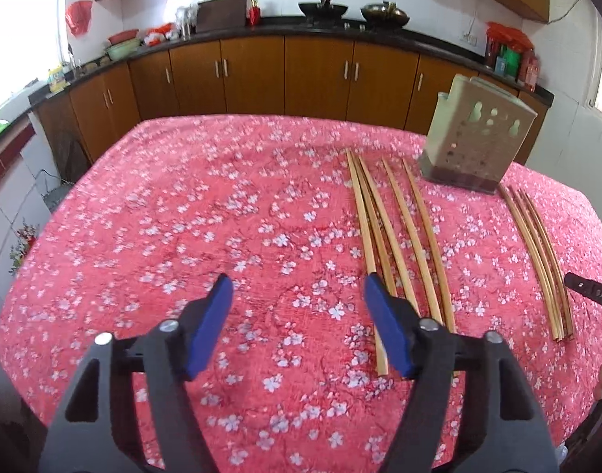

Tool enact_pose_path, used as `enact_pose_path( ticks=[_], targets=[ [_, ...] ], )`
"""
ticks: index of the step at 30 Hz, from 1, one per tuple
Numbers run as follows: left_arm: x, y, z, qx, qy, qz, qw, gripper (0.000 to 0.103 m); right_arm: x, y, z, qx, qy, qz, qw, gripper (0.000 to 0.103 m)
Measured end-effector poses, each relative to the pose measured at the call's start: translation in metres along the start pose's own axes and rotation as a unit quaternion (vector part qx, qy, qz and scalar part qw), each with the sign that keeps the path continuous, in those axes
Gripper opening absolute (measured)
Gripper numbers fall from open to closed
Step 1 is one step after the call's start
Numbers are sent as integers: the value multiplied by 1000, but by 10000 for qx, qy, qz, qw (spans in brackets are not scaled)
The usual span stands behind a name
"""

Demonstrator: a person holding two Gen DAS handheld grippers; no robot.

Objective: Organize utensils
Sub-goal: 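Lower the right tool onto a wooden chopstick and close it while the left tool grasps another chopstick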

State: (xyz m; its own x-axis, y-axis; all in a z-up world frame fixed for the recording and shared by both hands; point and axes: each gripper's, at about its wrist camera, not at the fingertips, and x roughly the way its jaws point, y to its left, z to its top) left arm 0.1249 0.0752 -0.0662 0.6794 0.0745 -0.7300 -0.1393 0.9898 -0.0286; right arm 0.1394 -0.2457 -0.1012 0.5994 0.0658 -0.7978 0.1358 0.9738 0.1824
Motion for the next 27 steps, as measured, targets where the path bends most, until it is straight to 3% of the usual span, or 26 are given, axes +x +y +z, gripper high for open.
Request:
enact_pose_path(
  ticks=[4,11,18,27],
  targets=[
    [15,-5,4,4,227,-258,9994,50,5,1,2,-141,-38,26,9999,8],
    [39,-18,15,-17,579,-641,9963,27,13,-9,8,-56,-87,-142,9998,8],
    [46,-33,21,135,674,-878,9938,19,14,-6,6,-254,-186,-244,9992,8],
    [62,-50,21,469,835,-571,9938,10,13,-6,6,-306,-187,-230,9991,8]
  ],
)
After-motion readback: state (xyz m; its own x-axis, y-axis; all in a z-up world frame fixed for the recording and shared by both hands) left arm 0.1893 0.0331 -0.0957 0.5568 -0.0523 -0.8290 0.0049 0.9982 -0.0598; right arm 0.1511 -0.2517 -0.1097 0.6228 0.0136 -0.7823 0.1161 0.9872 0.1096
